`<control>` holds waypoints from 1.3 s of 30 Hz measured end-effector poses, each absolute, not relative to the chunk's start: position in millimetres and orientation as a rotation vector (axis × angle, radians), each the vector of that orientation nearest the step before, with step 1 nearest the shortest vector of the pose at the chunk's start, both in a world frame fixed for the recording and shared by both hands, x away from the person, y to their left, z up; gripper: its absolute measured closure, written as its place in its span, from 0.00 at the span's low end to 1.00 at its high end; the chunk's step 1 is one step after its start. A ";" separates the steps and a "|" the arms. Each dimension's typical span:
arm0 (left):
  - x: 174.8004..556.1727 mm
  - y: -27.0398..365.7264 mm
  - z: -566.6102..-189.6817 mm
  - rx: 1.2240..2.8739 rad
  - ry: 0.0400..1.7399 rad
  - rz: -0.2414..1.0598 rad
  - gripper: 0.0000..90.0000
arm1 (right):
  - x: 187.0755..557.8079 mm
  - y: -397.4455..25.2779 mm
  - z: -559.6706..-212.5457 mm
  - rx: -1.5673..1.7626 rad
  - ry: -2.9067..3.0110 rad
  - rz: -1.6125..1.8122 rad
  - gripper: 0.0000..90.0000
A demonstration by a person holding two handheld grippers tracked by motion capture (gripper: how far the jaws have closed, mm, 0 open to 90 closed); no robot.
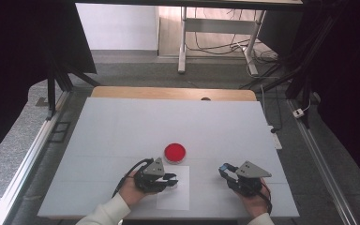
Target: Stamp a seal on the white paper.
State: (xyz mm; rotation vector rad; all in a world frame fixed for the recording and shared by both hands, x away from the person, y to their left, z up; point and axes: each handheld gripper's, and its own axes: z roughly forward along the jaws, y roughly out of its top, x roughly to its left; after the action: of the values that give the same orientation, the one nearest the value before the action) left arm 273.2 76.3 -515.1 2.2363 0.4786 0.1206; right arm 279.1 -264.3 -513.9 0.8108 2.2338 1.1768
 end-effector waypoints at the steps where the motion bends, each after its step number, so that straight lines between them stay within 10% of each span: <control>1: 273.1 75.8 -515.3 2.239 0.479 0.123 0.84 | 279.1 -264.2 -514.0 0.810 2.233 1.180 0.72; 39: 266.9 63.8 -509.1 2.340 0.467 0.202 0.84 | 277.6 -261.8 -513.7 0.801 2.229 1.172 0.72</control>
State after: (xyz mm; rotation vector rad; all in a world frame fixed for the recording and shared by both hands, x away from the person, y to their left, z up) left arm 266.9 63.8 -509.1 2.3404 0.4667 0.2019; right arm 277.6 -261.8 -513.7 0.8010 2.2288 1.1723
